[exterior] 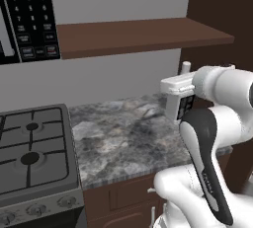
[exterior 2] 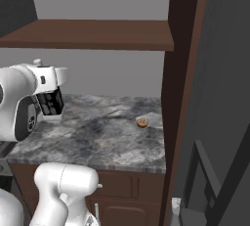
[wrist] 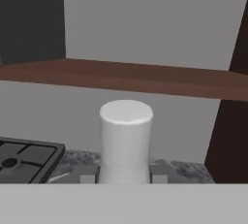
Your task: Place the beer and liquor on the top shelf of the fridge to keep them out of children's reach, and place the mushroom on lower shelves for easy access.
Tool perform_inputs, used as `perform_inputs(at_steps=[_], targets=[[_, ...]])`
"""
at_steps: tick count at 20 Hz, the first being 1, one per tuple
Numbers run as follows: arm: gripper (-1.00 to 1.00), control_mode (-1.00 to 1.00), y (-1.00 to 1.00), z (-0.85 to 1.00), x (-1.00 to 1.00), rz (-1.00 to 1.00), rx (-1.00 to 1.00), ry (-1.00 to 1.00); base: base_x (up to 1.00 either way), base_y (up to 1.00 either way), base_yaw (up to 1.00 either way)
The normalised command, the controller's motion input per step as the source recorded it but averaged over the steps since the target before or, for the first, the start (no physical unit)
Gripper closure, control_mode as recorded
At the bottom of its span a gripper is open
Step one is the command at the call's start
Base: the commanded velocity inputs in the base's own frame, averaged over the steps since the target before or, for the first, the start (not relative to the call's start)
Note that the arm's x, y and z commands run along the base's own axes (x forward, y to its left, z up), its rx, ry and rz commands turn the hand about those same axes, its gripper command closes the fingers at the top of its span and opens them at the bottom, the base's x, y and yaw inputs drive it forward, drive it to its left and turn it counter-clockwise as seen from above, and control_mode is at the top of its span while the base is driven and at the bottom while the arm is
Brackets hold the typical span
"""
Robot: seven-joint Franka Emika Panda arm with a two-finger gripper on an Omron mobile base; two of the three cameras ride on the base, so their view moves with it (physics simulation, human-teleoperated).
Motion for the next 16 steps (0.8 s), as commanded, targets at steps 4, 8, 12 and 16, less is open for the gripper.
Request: perform_inputs(at_steps=[4,8,12,16], targets=[[1.00,-1.00,0.00,0.76,-0.47,-0.01,-0.04,0.11,0.00,0.00,0.00],[1.00,-1.00,0.00,0.35,-0.47,0.00,-0.07,0.06,0.00,0.00,0.00],[1.00,1.00,0.00,0.00,-0.14,0.00,-0.02,0.00,-0.49,0.00,-0.01],[1.00,1.00,0.00,0.00,0.00,0.00,0.00,0.00,-0.67,-0.10,-0.01]])
